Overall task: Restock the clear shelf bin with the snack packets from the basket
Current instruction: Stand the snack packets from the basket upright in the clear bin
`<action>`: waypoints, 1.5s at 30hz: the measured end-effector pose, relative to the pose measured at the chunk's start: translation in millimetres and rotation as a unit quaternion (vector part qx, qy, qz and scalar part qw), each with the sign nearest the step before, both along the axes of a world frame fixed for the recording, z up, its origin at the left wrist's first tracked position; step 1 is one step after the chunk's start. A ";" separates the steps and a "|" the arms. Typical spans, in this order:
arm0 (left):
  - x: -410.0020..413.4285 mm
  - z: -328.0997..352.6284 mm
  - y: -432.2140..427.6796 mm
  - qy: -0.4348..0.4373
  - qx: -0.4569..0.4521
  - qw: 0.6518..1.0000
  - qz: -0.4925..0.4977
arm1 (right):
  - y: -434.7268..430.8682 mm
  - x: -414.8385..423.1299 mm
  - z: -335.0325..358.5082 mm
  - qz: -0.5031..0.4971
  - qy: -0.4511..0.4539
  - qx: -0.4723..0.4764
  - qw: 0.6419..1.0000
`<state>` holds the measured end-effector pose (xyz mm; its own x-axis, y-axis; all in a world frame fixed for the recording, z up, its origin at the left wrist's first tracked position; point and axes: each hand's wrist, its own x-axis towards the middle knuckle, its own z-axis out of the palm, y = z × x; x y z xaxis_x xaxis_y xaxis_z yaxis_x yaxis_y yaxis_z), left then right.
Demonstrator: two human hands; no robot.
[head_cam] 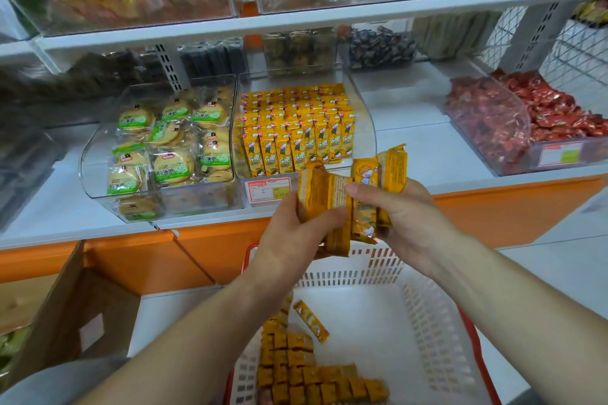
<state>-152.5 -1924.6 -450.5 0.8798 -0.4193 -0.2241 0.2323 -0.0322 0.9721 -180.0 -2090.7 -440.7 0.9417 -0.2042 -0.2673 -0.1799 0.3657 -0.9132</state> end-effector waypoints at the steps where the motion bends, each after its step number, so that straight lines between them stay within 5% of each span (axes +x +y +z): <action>1: 0.2 0.1 0.8 -0.007 0.009 1.000 0.000 | 1.3 -0.6 -0.2 0.008 0.002 0.007 1.000; 8: 2.4 -3.9 3.3 -0.015 0.024 0.999 0.035 | 3.3 -4.7 -0.1 0.022 0.036 0.099 0.994; 15: 10.4 -4.7 7.2 0.017 -0.004 0.997 0.070 | 4.9 -9.6 -3.8 0.029 0.026 0.055 0.998; 24: 16.5 -9.0 5.9 0.074 -0.013 0.993 0.095 | 8.8 -8.2 1.2 0.023 -0.006 0.112 0.993; 37: 12.6 -0.2 5.7 0.035 -0.004 0.997 0.066 | 20.5 -11.3 -4.3 0.078 0.031 -0.102 0.991; 45: 19.1 -0.3 14.0 0.062 0.001 0.993 0.099 | 17.9 -6.9 -3.5 0.047 0.032 0.001 0.998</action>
